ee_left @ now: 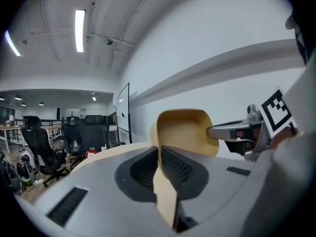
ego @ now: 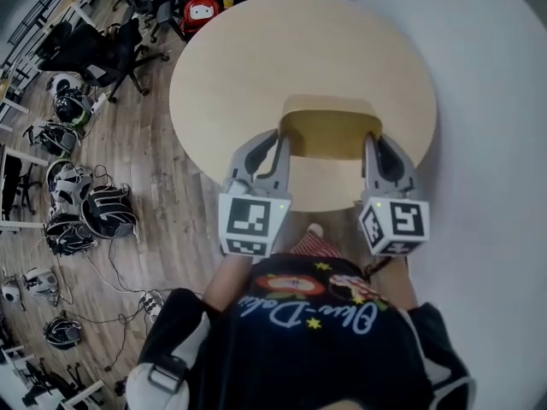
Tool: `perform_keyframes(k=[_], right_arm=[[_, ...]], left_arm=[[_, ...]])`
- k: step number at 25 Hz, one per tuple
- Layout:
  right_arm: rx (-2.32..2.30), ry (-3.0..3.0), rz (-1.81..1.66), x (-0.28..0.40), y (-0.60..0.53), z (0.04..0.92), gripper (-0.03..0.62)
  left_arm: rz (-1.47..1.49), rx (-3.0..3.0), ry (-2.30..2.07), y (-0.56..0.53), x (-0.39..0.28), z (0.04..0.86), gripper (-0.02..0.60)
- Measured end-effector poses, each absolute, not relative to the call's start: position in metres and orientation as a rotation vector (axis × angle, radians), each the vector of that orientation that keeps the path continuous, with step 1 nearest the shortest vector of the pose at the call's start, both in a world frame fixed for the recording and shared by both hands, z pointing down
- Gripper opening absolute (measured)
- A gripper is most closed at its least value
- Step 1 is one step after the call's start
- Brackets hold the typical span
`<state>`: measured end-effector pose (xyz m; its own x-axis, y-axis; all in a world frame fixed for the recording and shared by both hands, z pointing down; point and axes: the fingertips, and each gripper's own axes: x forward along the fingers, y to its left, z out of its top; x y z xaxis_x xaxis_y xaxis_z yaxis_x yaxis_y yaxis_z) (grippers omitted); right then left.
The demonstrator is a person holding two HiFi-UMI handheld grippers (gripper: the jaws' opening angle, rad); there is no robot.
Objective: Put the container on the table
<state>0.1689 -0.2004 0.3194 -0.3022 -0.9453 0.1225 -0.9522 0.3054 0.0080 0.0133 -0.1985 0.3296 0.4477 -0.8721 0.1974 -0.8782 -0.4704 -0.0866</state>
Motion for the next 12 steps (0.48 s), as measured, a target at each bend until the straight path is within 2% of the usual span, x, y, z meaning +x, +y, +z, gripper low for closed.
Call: perform_keyframes(k=[12], right_arm=[[1.654, -2.497, 0.202, 0.171, -0.256, 0.349, 0.021]], left_arm=[[0.433, 2.535, -1.703, -0.242, 0.014, 0.351, 0.014]])
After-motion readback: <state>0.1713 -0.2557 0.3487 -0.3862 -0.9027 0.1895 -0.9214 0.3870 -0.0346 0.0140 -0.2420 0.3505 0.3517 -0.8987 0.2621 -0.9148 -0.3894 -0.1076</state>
